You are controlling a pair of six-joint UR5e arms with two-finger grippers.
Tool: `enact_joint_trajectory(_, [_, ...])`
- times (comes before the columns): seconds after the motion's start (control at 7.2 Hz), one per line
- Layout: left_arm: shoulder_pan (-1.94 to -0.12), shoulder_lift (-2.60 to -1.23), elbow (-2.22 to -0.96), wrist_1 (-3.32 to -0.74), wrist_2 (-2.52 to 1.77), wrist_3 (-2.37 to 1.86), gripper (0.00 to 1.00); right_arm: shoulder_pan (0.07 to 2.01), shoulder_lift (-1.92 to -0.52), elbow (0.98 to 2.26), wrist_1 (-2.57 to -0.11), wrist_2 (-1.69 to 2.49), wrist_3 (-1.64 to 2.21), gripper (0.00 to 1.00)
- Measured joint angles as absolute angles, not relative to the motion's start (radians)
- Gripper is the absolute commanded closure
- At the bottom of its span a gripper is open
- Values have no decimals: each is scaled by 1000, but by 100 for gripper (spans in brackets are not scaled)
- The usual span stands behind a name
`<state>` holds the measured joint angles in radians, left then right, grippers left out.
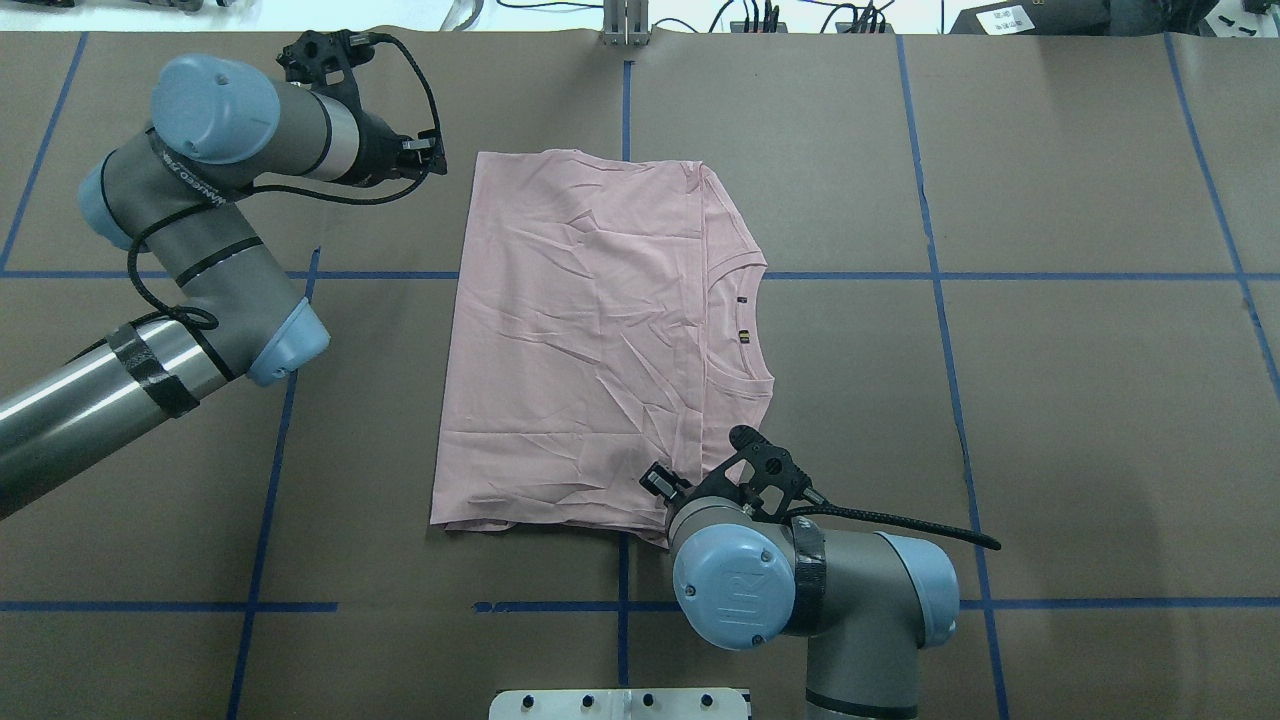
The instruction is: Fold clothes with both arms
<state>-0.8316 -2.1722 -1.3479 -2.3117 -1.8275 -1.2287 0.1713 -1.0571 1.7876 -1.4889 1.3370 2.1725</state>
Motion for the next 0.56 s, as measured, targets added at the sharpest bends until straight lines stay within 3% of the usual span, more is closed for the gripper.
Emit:
enact_joint_trajectory(0.14, [-832,-2172,-1348,-2312,-1828,-1229,59,172,-1056,1784,-1485,1336,2174,88])
enact_joint_trajectory(0.28, [-831,-2172,-1348,-2312,-1828,-1229,59,172,-1056,1783,-1485,1336,2174,100])
enact_joint_trajectory(0.56, [-832,-2172,-1348,-2312,-1827,-1229,59,172,-1059,1784,-1491,1336,2174,100])
